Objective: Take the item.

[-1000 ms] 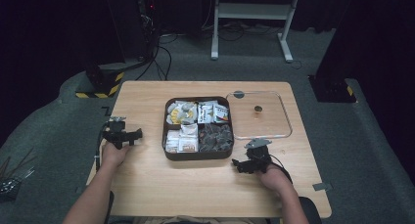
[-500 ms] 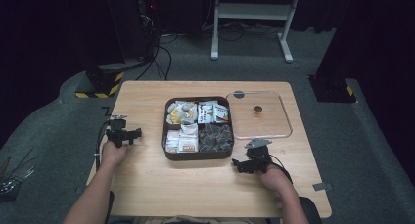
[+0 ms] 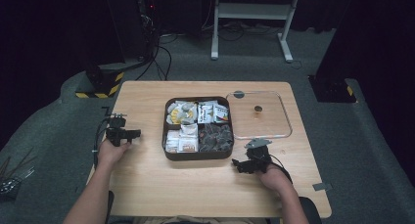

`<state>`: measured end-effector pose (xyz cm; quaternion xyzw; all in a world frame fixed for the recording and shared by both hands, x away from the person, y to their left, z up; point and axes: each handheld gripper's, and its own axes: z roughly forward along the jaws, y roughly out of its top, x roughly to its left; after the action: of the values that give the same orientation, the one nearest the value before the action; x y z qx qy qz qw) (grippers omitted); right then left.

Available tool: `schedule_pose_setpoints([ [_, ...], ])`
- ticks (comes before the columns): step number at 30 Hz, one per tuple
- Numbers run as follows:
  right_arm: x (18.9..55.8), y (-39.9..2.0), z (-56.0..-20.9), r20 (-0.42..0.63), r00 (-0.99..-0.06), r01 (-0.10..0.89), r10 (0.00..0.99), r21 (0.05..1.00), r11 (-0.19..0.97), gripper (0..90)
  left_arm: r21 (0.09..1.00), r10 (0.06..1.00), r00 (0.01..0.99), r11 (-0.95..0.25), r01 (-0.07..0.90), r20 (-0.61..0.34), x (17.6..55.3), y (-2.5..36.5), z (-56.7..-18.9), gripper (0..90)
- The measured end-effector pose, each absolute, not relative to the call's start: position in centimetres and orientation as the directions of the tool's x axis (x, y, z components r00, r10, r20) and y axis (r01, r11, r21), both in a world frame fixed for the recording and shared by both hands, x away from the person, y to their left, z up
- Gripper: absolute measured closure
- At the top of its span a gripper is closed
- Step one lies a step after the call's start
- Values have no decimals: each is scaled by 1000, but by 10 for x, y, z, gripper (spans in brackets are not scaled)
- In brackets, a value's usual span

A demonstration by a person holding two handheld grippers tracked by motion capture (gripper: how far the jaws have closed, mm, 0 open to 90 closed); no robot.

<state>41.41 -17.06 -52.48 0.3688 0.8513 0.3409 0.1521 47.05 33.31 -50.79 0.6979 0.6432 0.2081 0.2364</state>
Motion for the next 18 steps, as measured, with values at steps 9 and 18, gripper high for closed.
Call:
schedule_pose_setpoints([
  [9,414,-171,-525,-7,-682,524,731,693,496,78,639,977,188,-82,765,-100,465,334,-497,208],
  [18,414,-171,-525,-7,-682,524,731,693,496,78,665,966,219,-74,743,-138,462,332,-485,284],
])
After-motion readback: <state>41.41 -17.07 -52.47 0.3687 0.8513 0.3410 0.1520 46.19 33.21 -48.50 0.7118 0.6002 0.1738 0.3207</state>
